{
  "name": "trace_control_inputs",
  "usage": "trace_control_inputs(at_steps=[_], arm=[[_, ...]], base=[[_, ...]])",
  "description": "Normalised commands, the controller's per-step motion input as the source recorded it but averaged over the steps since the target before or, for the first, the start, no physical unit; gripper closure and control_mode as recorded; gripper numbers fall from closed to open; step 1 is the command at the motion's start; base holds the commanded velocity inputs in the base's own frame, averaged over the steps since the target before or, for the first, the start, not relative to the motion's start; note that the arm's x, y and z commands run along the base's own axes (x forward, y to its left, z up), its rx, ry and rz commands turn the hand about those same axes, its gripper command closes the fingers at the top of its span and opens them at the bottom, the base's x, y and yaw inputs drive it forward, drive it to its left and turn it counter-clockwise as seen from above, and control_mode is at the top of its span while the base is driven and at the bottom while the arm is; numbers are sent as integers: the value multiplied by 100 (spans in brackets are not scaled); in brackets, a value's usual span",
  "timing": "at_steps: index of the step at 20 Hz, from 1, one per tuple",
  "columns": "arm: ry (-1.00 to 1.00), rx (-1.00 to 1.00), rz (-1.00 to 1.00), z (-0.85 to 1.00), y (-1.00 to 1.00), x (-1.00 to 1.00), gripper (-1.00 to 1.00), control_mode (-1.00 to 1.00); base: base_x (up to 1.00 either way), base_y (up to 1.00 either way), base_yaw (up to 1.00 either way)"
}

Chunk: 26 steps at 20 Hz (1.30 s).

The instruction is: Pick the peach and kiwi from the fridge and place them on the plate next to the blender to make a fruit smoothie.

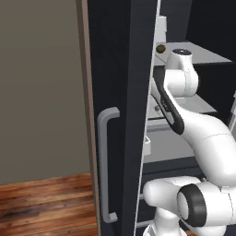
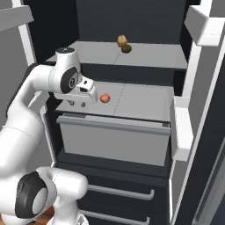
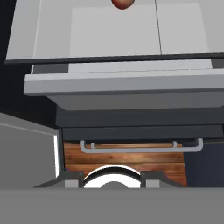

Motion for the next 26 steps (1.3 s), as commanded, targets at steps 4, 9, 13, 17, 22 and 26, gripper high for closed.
trace_control_inputs(at_steps=[4,9,13,17,22,26], arm=[[1,0,0,-8,0,14,-100,-100],[-13,0,0,-61,-3,5,-100,-100],[-3,0,0,-56,0,38,-100,-100],[-7,0,0,-9,0,48,-100,-100],[-2,0,0,0,-14,59,-100,-100],[0,0,0,0,-22,74,-100,-100]], base=[[0,0,0],[0,0,0],[0,0,0],[0,0,0],[0,0,0],[0,0,0]])
